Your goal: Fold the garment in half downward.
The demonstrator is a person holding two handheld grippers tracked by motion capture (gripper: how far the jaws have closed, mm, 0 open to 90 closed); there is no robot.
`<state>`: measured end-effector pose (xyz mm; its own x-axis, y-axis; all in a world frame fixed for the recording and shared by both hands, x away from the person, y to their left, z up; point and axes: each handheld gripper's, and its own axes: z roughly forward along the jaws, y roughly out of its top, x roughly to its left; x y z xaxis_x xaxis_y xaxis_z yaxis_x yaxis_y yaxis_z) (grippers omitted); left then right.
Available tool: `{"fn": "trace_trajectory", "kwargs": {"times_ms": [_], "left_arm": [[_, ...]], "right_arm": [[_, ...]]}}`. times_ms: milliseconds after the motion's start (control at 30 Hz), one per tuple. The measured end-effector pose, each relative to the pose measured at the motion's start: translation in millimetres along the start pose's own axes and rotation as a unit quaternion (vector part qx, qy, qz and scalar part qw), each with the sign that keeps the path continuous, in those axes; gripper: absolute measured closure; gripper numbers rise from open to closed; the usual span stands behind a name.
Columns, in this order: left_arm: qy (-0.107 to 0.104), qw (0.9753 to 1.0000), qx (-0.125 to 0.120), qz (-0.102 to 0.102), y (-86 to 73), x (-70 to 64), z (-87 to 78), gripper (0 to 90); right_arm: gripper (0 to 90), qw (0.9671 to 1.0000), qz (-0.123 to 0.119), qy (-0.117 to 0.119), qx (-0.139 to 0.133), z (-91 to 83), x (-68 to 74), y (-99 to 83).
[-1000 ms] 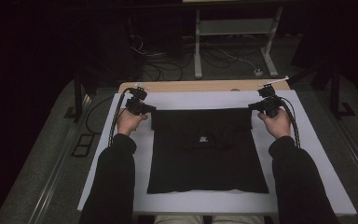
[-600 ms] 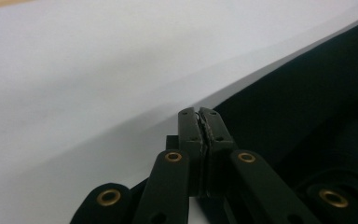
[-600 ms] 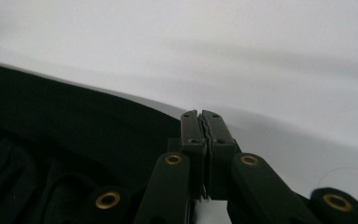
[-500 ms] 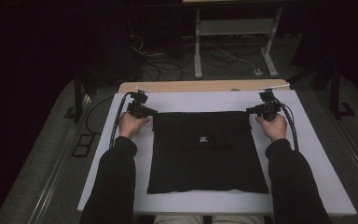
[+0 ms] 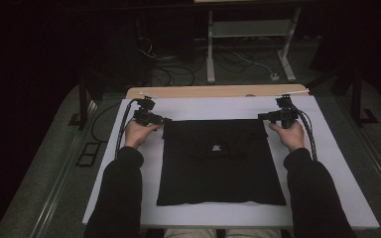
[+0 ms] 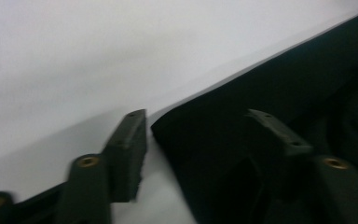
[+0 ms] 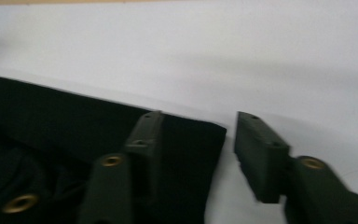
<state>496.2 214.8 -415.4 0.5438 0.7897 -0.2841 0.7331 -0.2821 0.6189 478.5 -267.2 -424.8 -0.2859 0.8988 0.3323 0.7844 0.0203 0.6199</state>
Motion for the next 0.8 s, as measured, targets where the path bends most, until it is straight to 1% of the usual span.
{"fn": "trace_trajectory", "kwargs": {"times_ms": [67,100,133,200,233,267,300,333,367,433,467,533,600,633,733,800], "left_arm": [[-0.002,1.0000,-0.008,-0.002,1.2,-1.8,-1.8,30.4],[-0.003,0.9999,-0.009,-0.004,1.8,-2.3,-2.6,27.0],[-0.009,0.9998,-0.013,-0.010,2.6,-3.1,-3.2,23.4],[-0.019,0.9996,-0.008,-0.018,3.9,-3.5,-4.1,14.6],[-0.029,0.9993,-0.004,-0.024,4.4,-3.9,-3.8,10.6],[-0.034,0.9991,0.004,-0.025,4.8,-5.2,-3.2,6.5],[-0.034,0.9992,0.011,-0.019,4.9,-6.5,-2.6,1.0],[-0.038,0.9991,0.017,-0.011,4.7,-7.3,-2.4,0.0],[-0.043,0.9989,0.019,-0.008,4.5,-8.4,-1.9,0.0],[-0.049,0.9987,0.018,0.000,4.5,-11.1,-1.5,0.0],[-0.050,0.9986,0.015,0.006,5.1,-13.6,-1.6,0.0],[-0.049,0.9987,0.004,0.014,6.6,-17.8,-2.2,0.0],[-0.053,0.9984,-0.006,0.018,8.3,-21.5,-3.6,0.0],[-0.054,0.9983,-0.010,0.019,8.9,-23.1,-4.2,0.0],[-0.054,0.9979,-0.020,0.030,11.3,-28.5,-7.5,0.0],[-0.058,0.9975,-0.026,0.032,12.1,-32.2,-9.3,0.0]], "right_arm": [[39.4,1.0000,-0.005,0.005,-0.004,-2.2,0.0,0.8],[36.9,0.9999,-0.006,0.007,-0.008,-3.4,0.4,1.4],[34.2,0.9999,-0.007,0.010,-0.010,-4.4,0.3,1.9],[25.7,0.9997,-0.005,0.018,-0.015,-7.9,0.5,3.2],[22.0,0.9996,-0.006,0.019,-0.019,-9.5,0.9,3.8],[16.4,0.9995,-0.008,0.022,-0.021,-11.1,1.5,4.5],[11.3,0.9994,-0.011,0.024,-0.021,-12.9,2.3,5.4],[8.6,0.9993,-0.015,0.025,-0.024,-14.8,3.6,5.7],[0.5,0.9991,-0.021,0.026,-0.027,-16.3,5.1,5.9],[0.0,0.9989,-0.032,0.025,-0.023,-18.7,8.4,6.7],[0.0,0.9988,-0.033,0.028,-0.022,-19.7,9.6,6.9],[0.0,0.9982,-0.038,0.041,-0.020,-22.7,12.1,7.5],[0.0,0.9978,-0.040,0.049,-0.020,-24.8,14.1,7.6],[0.0,0.9974,-0.044,0.053,-0.021,-26.0,15.1,7.5],[0.0,0.9969,-0.051,0.056,-0.019,-28.6,19.0,7.7],[0.0,0.9963,-0.057,0.062,-0.021,-30.9,22.5,7.9]]}}
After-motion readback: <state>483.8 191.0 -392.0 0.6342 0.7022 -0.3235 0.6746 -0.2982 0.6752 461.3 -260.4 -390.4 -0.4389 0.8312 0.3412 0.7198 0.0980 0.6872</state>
